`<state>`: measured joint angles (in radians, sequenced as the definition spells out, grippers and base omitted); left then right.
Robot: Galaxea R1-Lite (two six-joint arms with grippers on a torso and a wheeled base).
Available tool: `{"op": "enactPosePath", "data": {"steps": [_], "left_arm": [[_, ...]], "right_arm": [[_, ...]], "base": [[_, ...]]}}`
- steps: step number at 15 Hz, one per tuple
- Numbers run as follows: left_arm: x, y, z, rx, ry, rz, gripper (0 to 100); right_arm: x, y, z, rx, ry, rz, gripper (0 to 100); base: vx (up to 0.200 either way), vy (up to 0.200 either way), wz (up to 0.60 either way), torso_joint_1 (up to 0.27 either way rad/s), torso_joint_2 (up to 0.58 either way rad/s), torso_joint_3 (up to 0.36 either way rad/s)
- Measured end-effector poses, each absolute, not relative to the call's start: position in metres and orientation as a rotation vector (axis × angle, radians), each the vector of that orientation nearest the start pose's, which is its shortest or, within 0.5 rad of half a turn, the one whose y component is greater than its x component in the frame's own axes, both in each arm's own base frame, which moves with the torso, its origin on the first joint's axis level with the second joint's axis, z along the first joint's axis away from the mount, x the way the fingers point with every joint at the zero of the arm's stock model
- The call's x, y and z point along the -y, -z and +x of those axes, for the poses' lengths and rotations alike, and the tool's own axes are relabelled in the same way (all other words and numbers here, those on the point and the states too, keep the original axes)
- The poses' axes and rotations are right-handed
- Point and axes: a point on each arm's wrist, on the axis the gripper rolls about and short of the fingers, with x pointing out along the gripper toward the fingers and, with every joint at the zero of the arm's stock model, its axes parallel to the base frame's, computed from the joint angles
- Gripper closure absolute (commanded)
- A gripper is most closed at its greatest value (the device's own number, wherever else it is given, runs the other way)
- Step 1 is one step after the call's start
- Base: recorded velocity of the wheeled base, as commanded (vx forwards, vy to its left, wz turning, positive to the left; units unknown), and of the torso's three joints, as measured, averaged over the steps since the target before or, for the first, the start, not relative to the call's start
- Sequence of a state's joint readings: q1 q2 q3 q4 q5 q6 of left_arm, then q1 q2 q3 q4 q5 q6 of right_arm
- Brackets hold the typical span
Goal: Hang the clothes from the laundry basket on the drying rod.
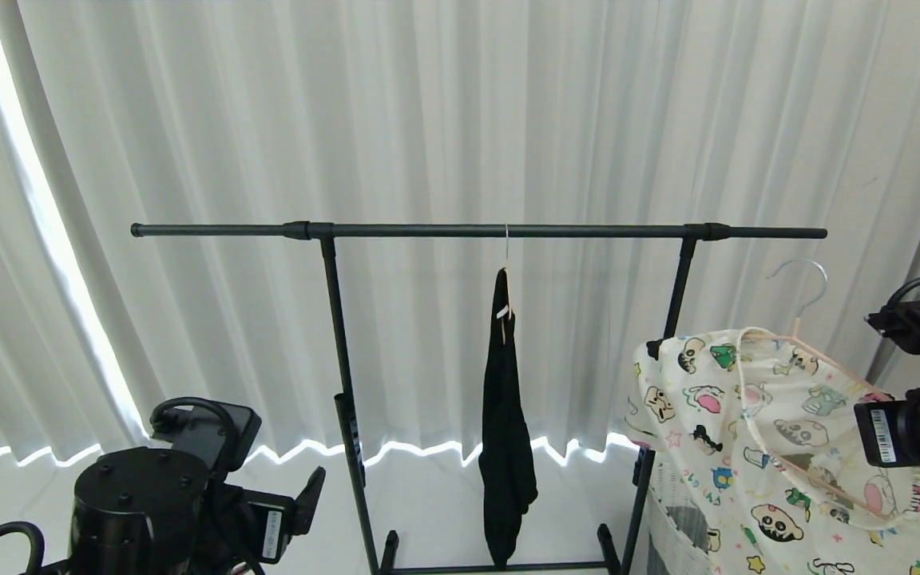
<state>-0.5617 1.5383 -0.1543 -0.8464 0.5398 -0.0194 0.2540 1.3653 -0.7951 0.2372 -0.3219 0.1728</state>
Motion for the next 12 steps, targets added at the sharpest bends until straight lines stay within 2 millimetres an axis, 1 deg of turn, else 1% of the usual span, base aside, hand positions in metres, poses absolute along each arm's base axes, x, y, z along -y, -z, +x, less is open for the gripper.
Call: {"op": "enactPosePath", "data": {"steps": [2, 4, 6, 9, 12], "left_arm": [[0.087, -0.093, 0.161, -0.450, 0.008, 0.256, 0], [0.085, -0.096, 0.164, -0.439, -0.004, 0.256, 0], [0.081, -0.100, 0.168, -0.425, -0.025, 0.277, 0], [0.080, -0.106, 0.174, -0.404, -0.044, 0.260, 0], [0.080, -0.106, 0.174, -0.403, -0.041, 0.258, 0]], "right_arm": [[-0.043, -0.189, 0.188, -0.775, 0.184, -0.120, 100], [-0.046, -0.190, 0.183, -0.781, 0.176, -0.138, 100], [-0.047, -0.191, 0.182, -0.771, 0.174, -0.140, 100], [-0.050, -0.195, 0.191, -0.732, 0.172, -0.128, 100], [-0.053, -0.197, 0.202, -0.695, 0.171, -0.114, 100]], "base": [[0.000, 0.000, 0.00, 0.000, 0.00, 0.000], [0.000, 0.000, 0.00, 0.000, 0.00, 0.000], [0.000, 0.000, 0.00, 0.000, 0.00, 0.000], [0.200, 0.000, 0.00, 0.004, 0.00, 0.004], [0.200, 0.000, 0.00, -0.010, 0.00, 0.005]]}}
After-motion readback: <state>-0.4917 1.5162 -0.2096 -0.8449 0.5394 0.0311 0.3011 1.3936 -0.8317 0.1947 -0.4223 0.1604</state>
